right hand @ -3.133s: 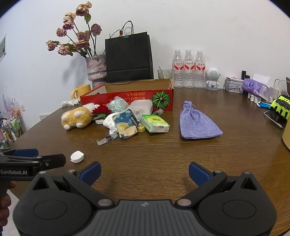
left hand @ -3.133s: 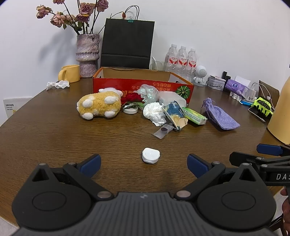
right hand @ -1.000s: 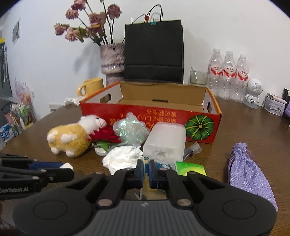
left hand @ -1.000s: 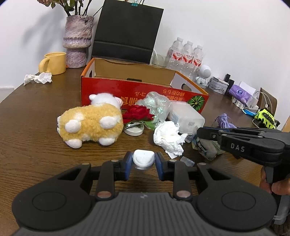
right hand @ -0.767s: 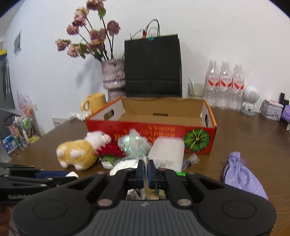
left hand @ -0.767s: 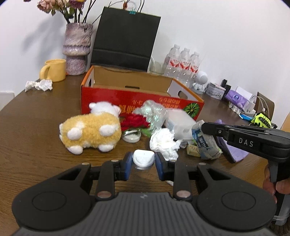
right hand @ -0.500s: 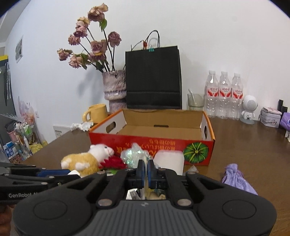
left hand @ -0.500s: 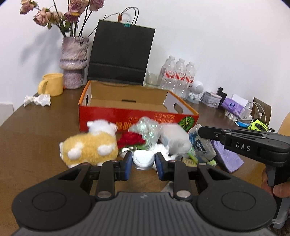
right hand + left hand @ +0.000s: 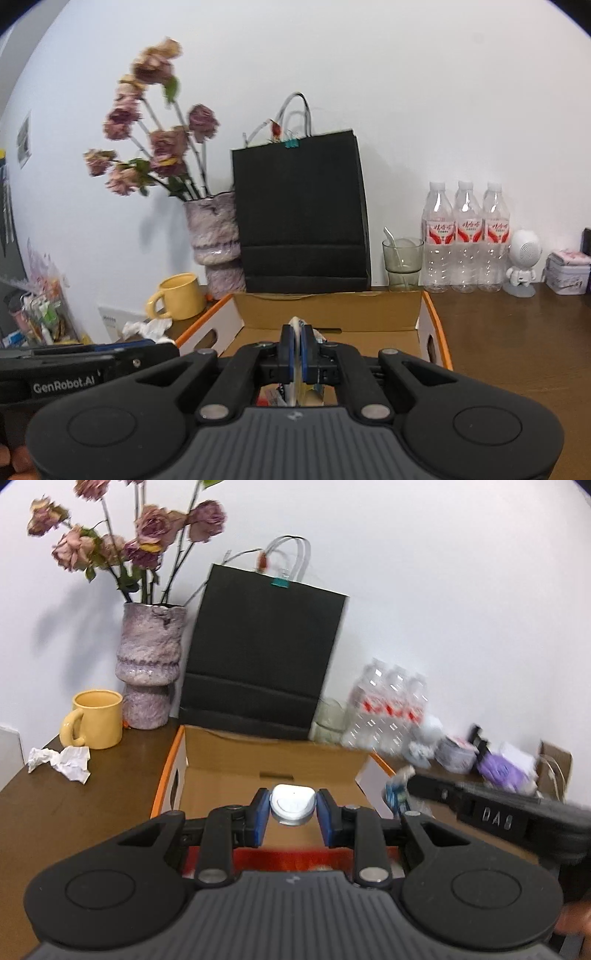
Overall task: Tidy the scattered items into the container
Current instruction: 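Carry both items over the box and open both tools to drop them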
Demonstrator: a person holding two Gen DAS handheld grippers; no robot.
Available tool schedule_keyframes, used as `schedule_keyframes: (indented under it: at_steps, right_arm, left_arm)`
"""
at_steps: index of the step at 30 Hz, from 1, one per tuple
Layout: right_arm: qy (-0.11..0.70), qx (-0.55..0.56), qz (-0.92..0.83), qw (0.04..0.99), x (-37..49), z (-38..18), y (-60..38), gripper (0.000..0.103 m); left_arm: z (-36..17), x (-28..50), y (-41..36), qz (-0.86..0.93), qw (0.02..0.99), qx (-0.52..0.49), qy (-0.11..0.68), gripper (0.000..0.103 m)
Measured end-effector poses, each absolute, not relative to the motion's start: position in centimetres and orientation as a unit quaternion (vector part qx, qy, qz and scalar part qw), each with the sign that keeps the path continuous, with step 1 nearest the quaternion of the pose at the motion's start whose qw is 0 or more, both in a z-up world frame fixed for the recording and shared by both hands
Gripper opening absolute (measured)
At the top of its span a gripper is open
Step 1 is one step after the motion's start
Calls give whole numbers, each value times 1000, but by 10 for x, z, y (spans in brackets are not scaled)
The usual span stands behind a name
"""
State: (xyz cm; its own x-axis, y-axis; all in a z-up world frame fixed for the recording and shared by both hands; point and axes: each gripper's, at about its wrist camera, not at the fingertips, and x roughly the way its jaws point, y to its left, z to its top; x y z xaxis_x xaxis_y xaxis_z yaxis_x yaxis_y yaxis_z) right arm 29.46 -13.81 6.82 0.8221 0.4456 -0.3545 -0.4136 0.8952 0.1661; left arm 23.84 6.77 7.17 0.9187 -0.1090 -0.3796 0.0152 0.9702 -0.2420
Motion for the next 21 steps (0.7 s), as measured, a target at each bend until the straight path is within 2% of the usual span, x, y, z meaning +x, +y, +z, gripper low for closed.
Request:
schedule_keyframes:
  at_steps: [12,14,17,18,19,20,21]
  right_arm:
    - [256,23,215,942,378,28,-129,3]
    - [265,21,216,940,380,24,-128,4]
    - [272,13,204,940,382,21,-127,11]
    - [275,9,196,941,383,20,-127,26]
    - [278,8,190,941,384,20,-127,55]
    - [282,6,186,941,385,20,-127,73]
    - [286,3,181,941,385,20,-128,102]
  left_arm:
    - [31,318,73,-13,961,-105,257,30]
    - [27,320,73,-10,959,-105,263,38]
    - [27,320,76,-2,959,-111,261,70]
    - [28,320,76,6,959,-112,260,91]
    - [29,318,76,20,960,-111,256,103]
    - [31,317,76,31,962,-106,251,103]
    - [32,316,75,37,963,-100,248,103]
